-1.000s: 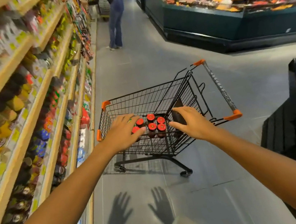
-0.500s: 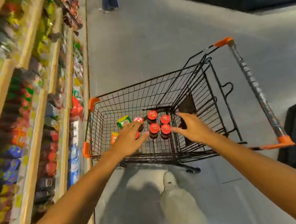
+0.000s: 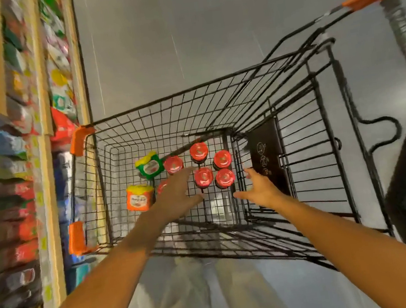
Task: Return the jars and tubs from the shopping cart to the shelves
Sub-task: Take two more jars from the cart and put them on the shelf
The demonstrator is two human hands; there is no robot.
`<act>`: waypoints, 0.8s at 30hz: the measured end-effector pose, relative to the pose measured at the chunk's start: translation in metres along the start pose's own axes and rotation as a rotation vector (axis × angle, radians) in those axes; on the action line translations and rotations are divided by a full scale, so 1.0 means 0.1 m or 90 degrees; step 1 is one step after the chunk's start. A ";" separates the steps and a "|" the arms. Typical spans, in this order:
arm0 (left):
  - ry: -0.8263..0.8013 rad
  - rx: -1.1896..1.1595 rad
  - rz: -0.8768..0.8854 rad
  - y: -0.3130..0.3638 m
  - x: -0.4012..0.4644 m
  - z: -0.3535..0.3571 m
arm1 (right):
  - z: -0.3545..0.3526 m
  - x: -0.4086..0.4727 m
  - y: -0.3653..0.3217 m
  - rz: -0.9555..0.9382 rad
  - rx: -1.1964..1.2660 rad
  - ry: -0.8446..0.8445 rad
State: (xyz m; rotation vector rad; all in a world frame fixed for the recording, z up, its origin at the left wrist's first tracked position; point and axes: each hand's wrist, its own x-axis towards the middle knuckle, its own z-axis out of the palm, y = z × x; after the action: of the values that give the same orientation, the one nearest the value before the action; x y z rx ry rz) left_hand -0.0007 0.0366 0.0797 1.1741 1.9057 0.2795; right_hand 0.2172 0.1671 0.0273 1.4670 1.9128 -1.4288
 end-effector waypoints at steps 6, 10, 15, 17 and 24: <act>-0.007 -0.006 0.024 -0.41 0.55 0.39 | 0.45 0.67 0.21 -0.026 0.100 0.071; 0.003 -0.056 0.061 -0.66 0.70 0.63 | 0.81 1.02 0.39 -0.028 0.150 0.118; 0.002 -0.050 0.103 -0.92 0.66 0.82 | 1.09 1.25 0.50 -0.030 0.222 0.198; -0.012 -0.055 0.093 -1.00 0.65 0.84 | 1.11 1.30 0.48 -0.015 0.240 0.225; -0.035 -0.031 0.061 -1.01 0.82 0.83 | 1.10 1.21 0.47 -0.006 0.201 0.255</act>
State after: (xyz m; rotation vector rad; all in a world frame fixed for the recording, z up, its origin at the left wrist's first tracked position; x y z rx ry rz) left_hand -0.0160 0.0304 -0.0735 1.2301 1.7889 0.3398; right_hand 0.1758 0.1347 -0.1343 2.0227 1.9790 -1.5942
